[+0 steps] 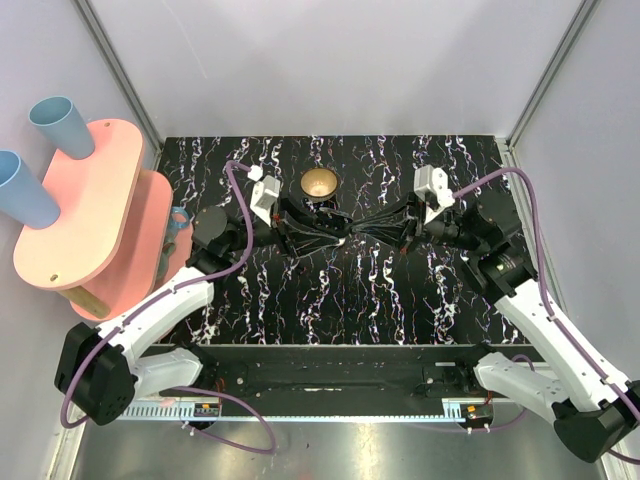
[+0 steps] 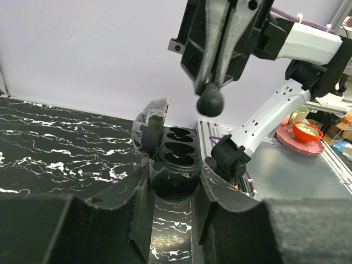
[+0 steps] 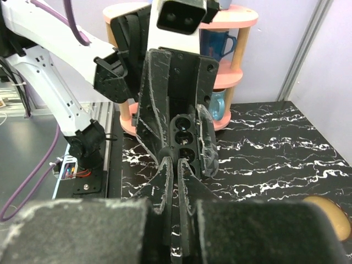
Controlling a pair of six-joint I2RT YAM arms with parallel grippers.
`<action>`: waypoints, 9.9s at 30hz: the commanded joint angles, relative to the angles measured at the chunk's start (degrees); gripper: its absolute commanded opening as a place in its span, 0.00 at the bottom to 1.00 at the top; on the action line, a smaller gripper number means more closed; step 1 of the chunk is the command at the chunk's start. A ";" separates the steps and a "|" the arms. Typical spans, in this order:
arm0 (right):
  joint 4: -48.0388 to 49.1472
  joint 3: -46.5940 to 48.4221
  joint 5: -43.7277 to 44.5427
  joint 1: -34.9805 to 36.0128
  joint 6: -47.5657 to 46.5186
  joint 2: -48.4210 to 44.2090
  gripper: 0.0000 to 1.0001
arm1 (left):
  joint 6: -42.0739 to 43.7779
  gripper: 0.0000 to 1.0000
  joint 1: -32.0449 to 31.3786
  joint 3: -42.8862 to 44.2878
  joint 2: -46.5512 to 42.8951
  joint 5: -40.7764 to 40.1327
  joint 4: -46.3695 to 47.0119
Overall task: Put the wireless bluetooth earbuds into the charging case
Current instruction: Insert the right earbud into the right side groove of the charging case, then move the left earbud to the center of the board.
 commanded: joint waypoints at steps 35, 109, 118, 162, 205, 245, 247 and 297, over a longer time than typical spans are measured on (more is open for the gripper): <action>-4.81 0.12 5.54 3.36 -8.54 2.12 0.01 | -3.60 0.00 -0.47 3.43 1.89 2.97 6.98; -6.76 -1.30 27.88 0.72 30.04 27.39 0.52 | 19.69 0.00 0.14 -2.99 -23.60 -31.58 -23.60; -10.88 11.45 14.86 3.27 24.24 47.62 0.45 | 18.99 0.00 0.23 -3.07 -24.12 -31.40 -24.22; -21.17 25.17 27.61 12.32 15.36 69.00 0.40 | 18.73 0.00 0.23 -4.04 -23.07 -31.84 -24.04; -9.48 -10.16 50.45 13.20 31.09 34.65 0.07 | 17.50 0.00 0.23 -4.83 -21.75 -31.66 -22.73; -16.69 0.12 29.64 3.71 15.72 44.65 0.26 | 17.58 0.00 0.23 -4.66 -22.19 -33.33 -24.48; -16.86 1.17 26.56 3.62 15.02 46.40 0.27 | 17.50 0.00 0.32 -4.66 -22.19 -33.33 -24.48; -26.09 -1.37 29.80 3.80 5.95 48.70 0.33 | 16.53 0.00 0.32 -5.18 -20.17 -32.72 -22.99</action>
